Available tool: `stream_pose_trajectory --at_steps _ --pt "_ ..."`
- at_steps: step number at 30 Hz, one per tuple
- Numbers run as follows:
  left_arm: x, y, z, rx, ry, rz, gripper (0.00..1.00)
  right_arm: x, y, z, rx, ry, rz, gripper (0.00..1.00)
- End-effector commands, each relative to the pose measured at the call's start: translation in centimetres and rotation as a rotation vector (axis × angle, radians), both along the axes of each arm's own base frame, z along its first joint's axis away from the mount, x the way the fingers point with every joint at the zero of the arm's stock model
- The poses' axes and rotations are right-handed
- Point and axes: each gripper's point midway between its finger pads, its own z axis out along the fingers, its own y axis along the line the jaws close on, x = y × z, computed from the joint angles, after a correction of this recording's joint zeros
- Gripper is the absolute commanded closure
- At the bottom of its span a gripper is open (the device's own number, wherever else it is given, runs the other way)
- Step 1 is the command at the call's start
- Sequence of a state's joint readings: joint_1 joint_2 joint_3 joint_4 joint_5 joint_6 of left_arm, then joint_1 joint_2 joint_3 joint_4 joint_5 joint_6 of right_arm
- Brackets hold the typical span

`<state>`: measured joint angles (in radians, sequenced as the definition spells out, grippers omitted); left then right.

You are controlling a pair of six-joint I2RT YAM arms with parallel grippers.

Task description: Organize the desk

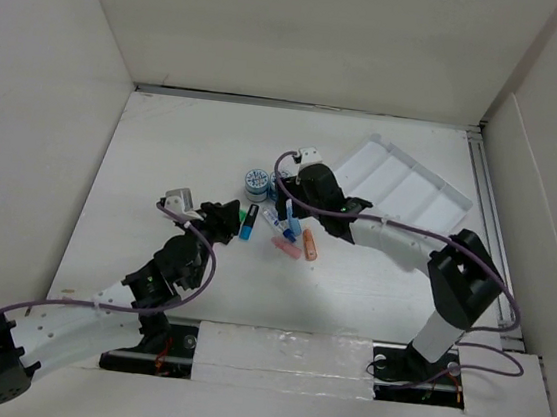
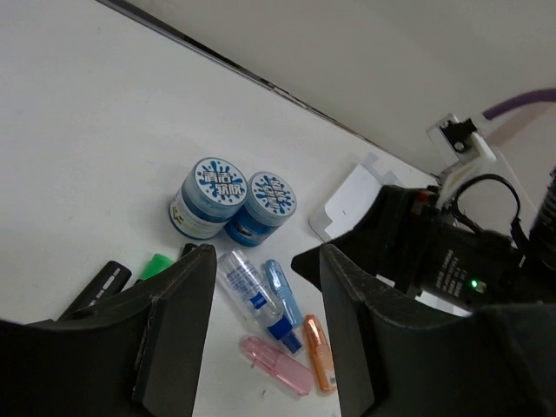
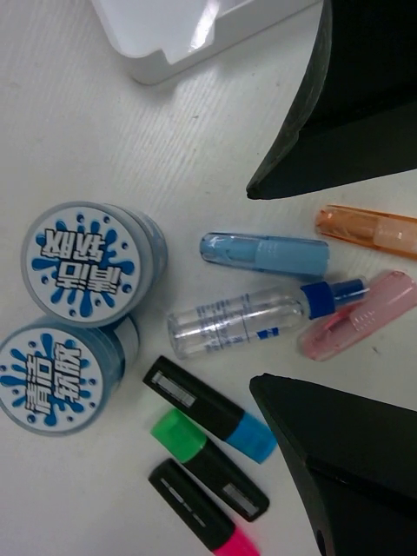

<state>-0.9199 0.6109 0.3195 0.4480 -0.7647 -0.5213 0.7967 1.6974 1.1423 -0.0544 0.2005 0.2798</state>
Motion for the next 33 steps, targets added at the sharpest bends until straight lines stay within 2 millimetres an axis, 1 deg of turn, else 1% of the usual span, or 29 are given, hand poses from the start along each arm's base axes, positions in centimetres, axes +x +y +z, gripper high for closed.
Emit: stream_pose_trajectory --at_steps 1,2,3,4,5,6,7,8,9,10,11,12,13,14,15,19,20,21,23,24,25,27,28,29,30,33 --pt "0.2 0.4 0.7 -0.058 -0.032 0.018 0.53 2.5 0.8 1.4 0.008 -0.021 0.012 0.13" --pt "0.3 0.4 0.7 -0.057 -0.032 0.012 0.53 2.7 1.0 1.0 -0.003 -0.012 0.013 0.13" --pt "0.2 0.3 0.8 -0.063 -0.033 0.009 0.53 3.2 1.1 -0.1 -0.015 0.007 0.016 0.13" --pt "0.2 0.3 0.7 -0.063 -0.029 0.007 0.53 4.2 1.4 0.4 -0.008 -0.003 0.014 0.13" --pt "0.3 0.6 0.5 -0.063 -0.016 0.018 0.53 4.4 1.7 0.2 -0.013 0.003 0.019 0.13" --pt "0.3 0.6 0.7 -0.071 -0.017 0.018 0.53 4.7 2.0 -1.2 -0.034 0.022 0.023 0.13" --pt "0.2 0.6 0.7 -0.073 -0.017 0.016 0.53 5.0 2.1 -1.5 -0.048 0.023 0.023 0.13" --pt "0.1 0.6 1.1 -0.089 -0.034 0.01 0.53 5.7 2.5 -0.9 -0.044 0.01 0.017 0.13" --pt "0.1 0.7 0.9 -0.088 -0.037 0.01 0.53 6.0 2.7 -1.1 -0.05 0.009 0.013 0.13" --pt "0.0 0.7 0.9 -0.088 -0.038 0.007 0.53 6.6 2.6 -2.0 -0.064 0.021 0.014 0.13" --pt "0.0 0.8 0.8 -0.083 -0.034 0.01 0.53 7.2 3.3 -1.2 -0.047 0.006 0.019 0.13" --pt "0.0 0.8 1.0 -0.091 -0.033 0.008 0.53 7.5 3.4 -1.5 -0.056 0.007 0.014 0.14" --pt "-0.1 0.9 1.1 -0.095 -0.034 0.009 0.53 7.8 3.5 -2.4 -0.075 0.017 0.009 0.14" --pt "-0.2 0.8 1.3 -0.099 -0.035 0.005 0.53 8.0 3.5 -2.7 -0.086 0.02 0.004 0.15" --pt "-0.2 0.8 1.2 -0.102 -0.038 0.002 0.53 8.6 3.6 -2.2 -0.082 0.004 -0.008 0.14" --pt "-0.4 0.9 1.5 -0.111 -0.047 -0.003 0.53 9.6 4.1 -2.3 -0.081 -0.019 -0.022 0.16" --pt "-0.4 0.8 1.7 -0.117 -0.052 -0.009 0.53 9.9 4.0 -2.7 -0.089 -0.02 -0.033 0.16" --pt "-0.4 0.8 1.4 -0.115 -0.053 -0.012 0.53 10.5 3.5 -2.7 -0.096 -0.027 -0.054 0.16" --pt "-0.4 0.7 1.3 -0.111 -0.053 -0.012 0.53 11.0 3.6 -2.3 -0.085 -0.043 -0.075 0.16" --pt "-0.4 0.7 1.4 -0.11 -0.051 -0.012 0.53 11.2 3.6 -2.6 -0.089 -0.046 -0.079 0.16" --pt "-0.4 0.6 1.4 -0.108 -0.048 -0.017 0.53 11.4 3.8 -2.4 -0.081 -0.05 -0.081 0.14" --pt "-0.4 0.4 1.3 -0.105 -0.048 -0.026 0.53 11.6 3.8 -2.6 -0.086 -0.046 -0.09 0.14" --pt "-0.3 0.4 1.2 -0.105 -0.052 -0.026 0.53 11.9 3.4 -2.6 -0.084 -0.046 -0.1 0.24" --pt "-0.3 0.5 1.1 -0.101 -0.049 -0.021 0.53 11.9 3.4 -2.6 -0.083 -0.047 -0.1 0.24" --pt "-0.3 0.4 1.4 -0.102 -0.048 -0.02 0.53 11.9 3.5 -2.5 -0.078 -0.047 -0.097 0.39" --pt "-0.3 0.4 1.3 -0.099 -0.043 -0.024 0.53 11.7 3.2 -1.7 -0.07 -0.048 -0.114 0.54"
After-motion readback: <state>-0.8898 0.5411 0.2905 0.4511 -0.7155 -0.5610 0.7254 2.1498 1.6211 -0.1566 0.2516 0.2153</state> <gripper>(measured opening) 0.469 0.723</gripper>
